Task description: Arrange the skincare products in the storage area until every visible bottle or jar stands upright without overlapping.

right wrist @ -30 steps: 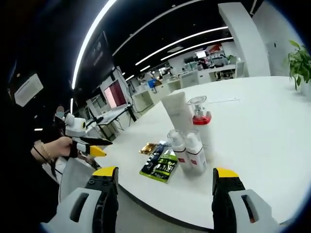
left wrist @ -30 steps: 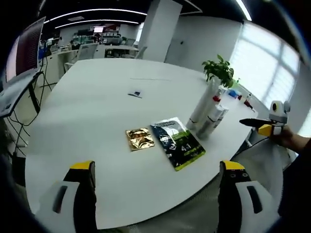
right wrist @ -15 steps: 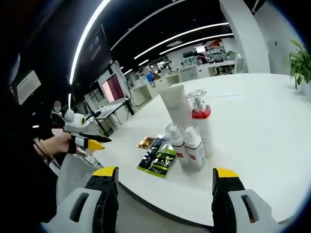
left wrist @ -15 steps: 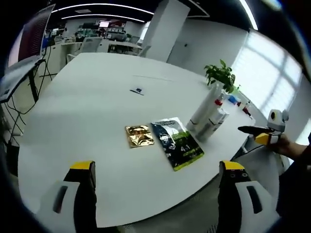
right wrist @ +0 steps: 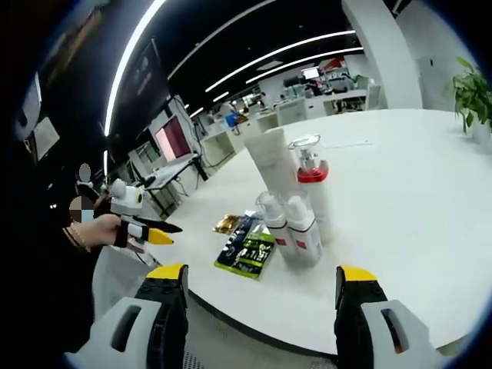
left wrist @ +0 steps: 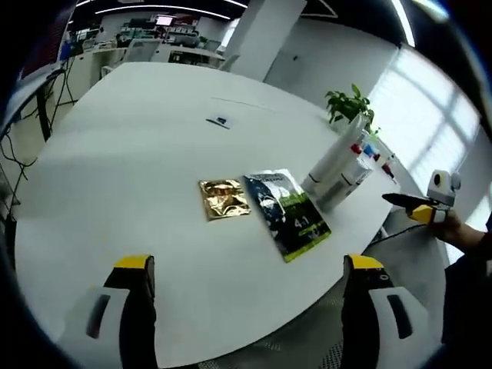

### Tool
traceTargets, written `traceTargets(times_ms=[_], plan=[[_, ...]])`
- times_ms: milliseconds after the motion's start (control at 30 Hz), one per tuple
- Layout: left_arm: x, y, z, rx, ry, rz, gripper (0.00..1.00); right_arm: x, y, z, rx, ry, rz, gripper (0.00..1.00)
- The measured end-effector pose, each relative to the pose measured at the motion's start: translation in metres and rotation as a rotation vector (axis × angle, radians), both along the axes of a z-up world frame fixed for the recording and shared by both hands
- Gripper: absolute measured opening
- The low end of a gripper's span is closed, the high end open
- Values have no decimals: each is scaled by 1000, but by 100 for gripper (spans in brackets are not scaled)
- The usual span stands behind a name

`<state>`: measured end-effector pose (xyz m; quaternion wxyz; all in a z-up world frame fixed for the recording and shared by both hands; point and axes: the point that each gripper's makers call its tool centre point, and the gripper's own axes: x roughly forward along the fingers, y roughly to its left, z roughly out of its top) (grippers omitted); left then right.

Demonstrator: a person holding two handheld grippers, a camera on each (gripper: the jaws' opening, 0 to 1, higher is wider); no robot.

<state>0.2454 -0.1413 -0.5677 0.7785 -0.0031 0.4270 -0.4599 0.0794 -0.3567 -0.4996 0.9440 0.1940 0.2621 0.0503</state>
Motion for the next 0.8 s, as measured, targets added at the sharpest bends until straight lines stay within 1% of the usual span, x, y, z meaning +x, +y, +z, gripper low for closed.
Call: traceTargets(times_ms=[33,200,267,300,367,567,700,800], plan=[[0,-2,3,-1,-2,-2,94,0,0,0,3,1,-2,84],[14,-10,9,9,-8,-11,94,-1,-1,-3,9,21,-9,83],[15,-15,14,19,-17,-23,93,-1,-2,-3,11,23,-13,83],[24,-17,13,21,-18,-27,93,-1,-2,-4,11,27,-16,83],[31,-19,12,22,-20,-30,92,-1,-2,-4,14,30,-19,83],[63,-28,16,31,-34,-38,91,-1,-1,-4,19,41,-26,82],[81,-31,12,68,-46,-39,88,0,0,-3,22,41,-33,82],[91,-37,10,77,-33,-29,89,0,0,-3,25,42,-39,81]])
